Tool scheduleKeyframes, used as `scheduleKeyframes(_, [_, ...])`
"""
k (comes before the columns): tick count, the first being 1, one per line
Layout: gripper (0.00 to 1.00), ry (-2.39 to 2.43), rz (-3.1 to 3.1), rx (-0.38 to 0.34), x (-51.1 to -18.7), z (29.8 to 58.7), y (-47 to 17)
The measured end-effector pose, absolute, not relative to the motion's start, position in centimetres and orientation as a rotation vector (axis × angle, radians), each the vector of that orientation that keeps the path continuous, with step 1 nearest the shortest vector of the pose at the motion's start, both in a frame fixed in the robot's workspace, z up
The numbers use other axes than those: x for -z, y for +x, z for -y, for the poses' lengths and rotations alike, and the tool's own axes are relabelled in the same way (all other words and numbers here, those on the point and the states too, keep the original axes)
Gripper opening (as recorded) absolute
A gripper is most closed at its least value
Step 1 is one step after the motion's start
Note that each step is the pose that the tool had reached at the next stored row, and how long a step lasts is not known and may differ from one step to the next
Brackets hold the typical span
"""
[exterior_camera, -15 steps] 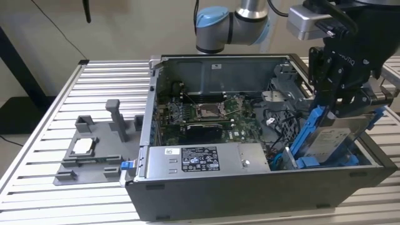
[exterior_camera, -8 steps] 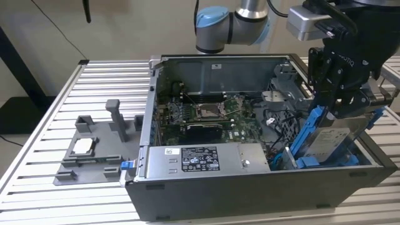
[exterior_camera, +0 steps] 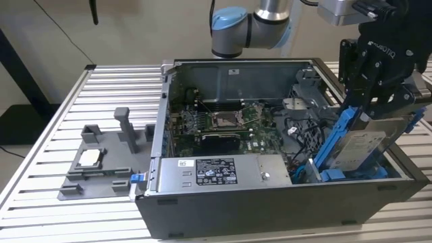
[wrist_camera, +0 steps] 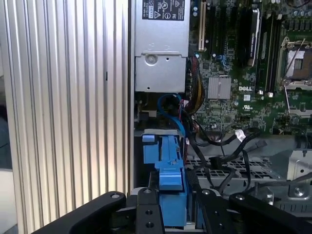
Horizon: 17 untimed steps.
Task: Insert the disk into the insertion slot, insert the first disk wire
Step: 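Insert the disk into the insertion slot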
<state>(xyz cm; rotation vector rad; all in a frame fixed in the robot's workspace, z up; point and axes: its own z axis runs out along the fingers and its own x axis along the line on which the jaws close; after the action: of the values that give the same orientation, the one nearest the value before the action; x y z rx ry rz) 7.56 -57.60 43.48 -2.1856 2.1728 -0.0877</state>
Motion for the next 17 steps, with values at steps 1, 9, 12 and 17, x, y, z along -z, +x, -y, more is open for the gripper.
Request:
scheduleKeyframes(1, [0.32,-2.181,-2.169,0.096,-43.4,57.6,7.2])
scheduleKeyframes(9, [0.32,-2.178,-2.165,0.104,-41.9,57.6,6.3])
scheduleKeyframes(12, [0.33,-2.179,-2.167,0.1,-41.6,57.6,6.3])
scheduleKeyframes(17, [0.4,-2.192,-2.18,0.073,-42.2,57.6,6.9])
